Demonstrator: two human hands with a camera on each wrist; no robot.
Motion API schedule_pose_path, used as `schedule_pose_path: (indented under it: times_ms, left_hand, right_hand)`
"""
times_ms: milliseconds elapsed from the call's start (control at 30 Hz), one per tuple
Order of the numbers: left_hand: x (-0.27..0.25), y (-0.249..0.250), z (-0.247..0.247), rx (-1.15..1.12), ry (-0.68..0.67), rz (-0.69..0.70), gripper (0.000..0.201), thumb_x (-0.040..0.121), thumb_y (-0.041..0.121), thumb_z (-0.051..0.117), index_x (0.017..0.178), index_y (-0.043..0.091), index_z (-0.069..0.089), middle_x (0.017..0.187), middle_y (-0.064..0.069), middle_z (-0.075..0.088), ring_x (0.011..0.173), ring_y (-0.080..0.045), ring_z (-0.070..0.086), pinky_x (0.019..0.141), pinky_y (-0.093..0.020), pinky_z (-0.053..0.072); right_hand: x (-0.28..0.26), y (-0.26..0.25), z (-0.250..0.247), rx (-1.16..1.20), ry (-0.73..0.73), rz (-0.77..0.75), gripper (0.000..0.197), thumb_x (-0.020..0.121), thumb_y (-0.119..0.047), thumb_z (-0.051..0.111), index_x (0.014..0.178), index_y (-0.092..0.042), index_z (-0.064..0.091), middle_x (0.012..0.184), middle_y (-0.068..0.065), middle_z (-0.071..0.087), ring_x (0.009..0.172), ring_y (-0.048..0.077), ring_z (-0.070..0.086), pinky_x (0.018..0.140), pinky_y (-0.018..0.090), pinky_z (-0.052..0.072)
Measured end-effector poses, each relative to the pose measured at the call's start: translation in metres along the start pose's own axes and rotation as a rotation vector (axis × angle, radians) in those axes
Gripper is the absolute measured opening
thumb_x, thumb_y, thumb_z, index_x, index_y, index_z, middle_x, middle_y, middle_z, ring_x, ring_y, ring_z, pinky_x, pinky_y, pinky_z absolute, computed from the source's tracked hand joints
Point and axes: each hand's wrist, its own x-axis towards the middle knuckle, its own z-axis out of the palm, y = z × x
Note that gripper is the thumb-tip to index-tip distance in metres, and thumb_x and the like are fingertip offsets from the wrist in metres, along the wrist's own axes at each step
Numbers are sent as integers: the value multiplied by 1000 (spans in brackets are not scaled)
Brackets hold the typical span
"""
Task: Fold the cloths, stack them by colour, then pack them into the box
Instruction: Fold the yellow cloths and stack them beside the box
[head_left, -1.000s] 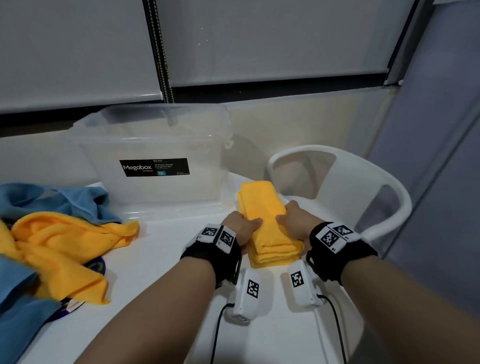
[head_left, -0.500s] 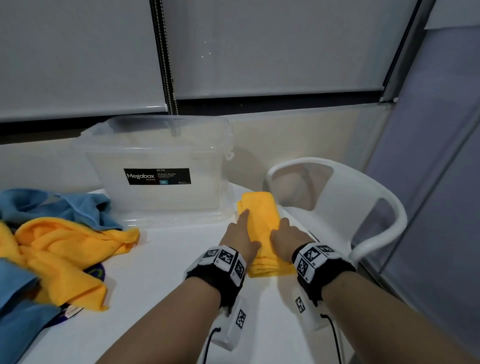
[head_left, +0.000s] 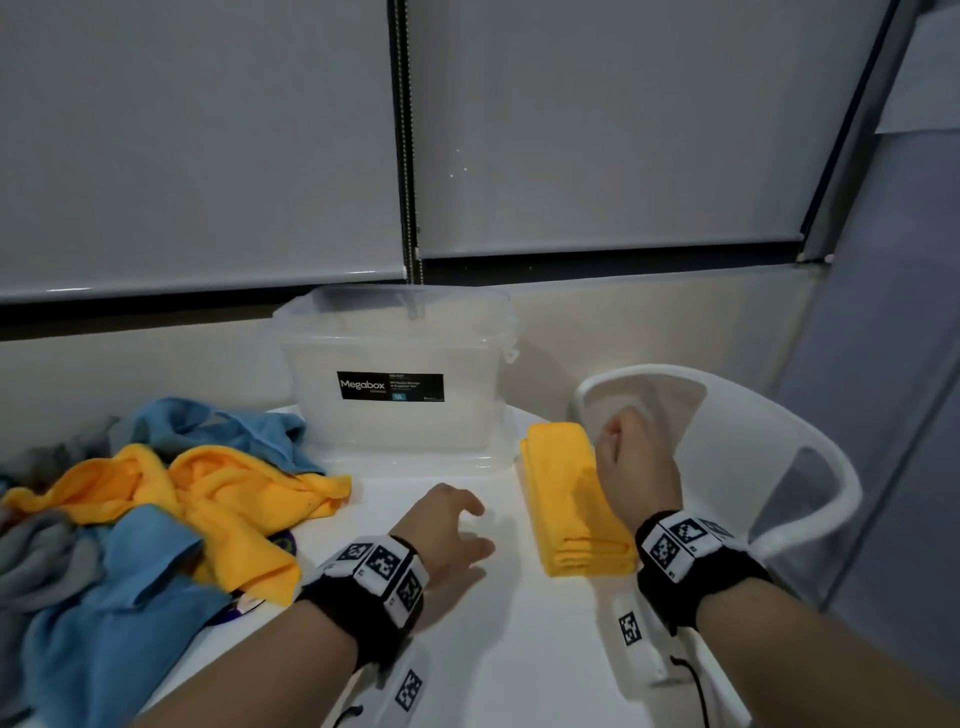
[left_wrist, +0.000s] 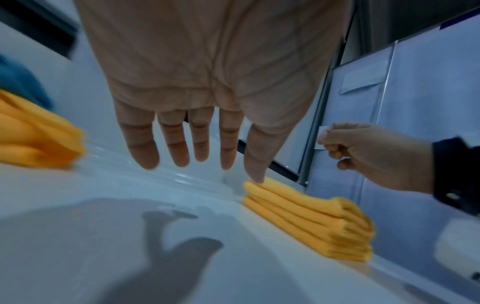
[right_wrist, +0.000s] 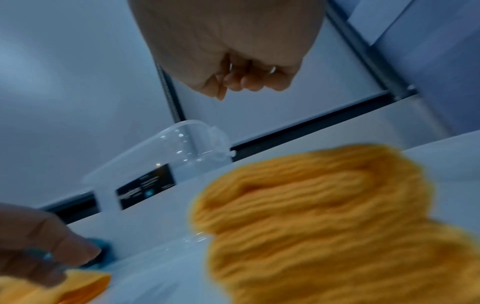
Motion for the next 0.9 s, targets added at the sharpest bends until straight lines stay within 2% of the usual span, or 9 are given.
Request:
schedule_pose_path:
  times_ms: [67,200,300,400,467,533,633,767,900]
  left_hand:
    - [-18,-31,-18,79,82,-51,41,85,37,67,123,27,55,135,4,43,119,-13,48,101,-24,38]
    - [-56,-84,-57,399,309,-221,32,84,38,63,115,39,55,140,11,39,132,-16,33,104,-38,35]
    - [-76,-118,-76,536,298,-374,34,84,28,59,115,38,52,149,7,26,143,-23,14,110,-54,25]
    - [-92,-143,-89,601,245,-497,52,83,32,59,130,36,38,155,0,12,146,-33,-3,108,-66,20]
    - [-102,-164,-94,599,242,-540,58,80,41,61,131,40,34,153,0,12,144,-34,3,106,-65,25]
    - [-109,-184,-96,553,223,-546,56,77,45,64,126,40,37,149,0,15,138,-33,18,103,-56,36]
    - [-110,-206,-93,447,197,-497,55,73,43,72,117,33,40,143,-2,19,123,-32,40,96,-42,47]
    - [-110,-215,-93,350,247,-467,48,71,35,75,98,25,37,124,-6,30,107,-29,49,90,-36,48]
    - [-108,-217,-100,346,214,-460,36,79,29,67,99,18,40,124,-8,31,109,-28,47,95,-34,45]
  right_hand:
    - [-10,-22,8,115,30,-117,10,89,-9,48,80,-13,46,80,3,52,82,27,52,69,36,41]
    - [-45,-75,51,152,-179,-387,7,84,-8,52,79,-13,51,79,1,52,78,23,49,69,40,44]
    - [-72,-120,89,125,-395,-524,9,87,-12,50,88,-12,59,92,5,55,91,24,51,80,36,43]
    - [-92,-163,126,98,-639,-496,19,91,-17,51,107,-10,60,111,10,56,104,25,53,86,30,40]
    - [-105,-188,148,73,-768,-437,29,91,-19,54,117,-7,55,120,13,55,110,28,52,86,30,41]
    - [-117,-209,165,12,-847,-415,38,90,-21,57,123,-4,50,124,18,54,114,32,52,83,32,41]
    - [-125,-233,182,-12,-880,-426,40,92,-22,58,126,-4,51,125,16,55,117,32,53,93,34,41]
    - [-117,-251,183,-41,-828,-395,28,90,-9,51,116,-7,61,117,17,61,108,33,57,84,35,46]
    - [-93,-259,145,138,-709,-361,19,84,-5,52,98,-12,63,98,10,60,91,25,56,68,26,40]
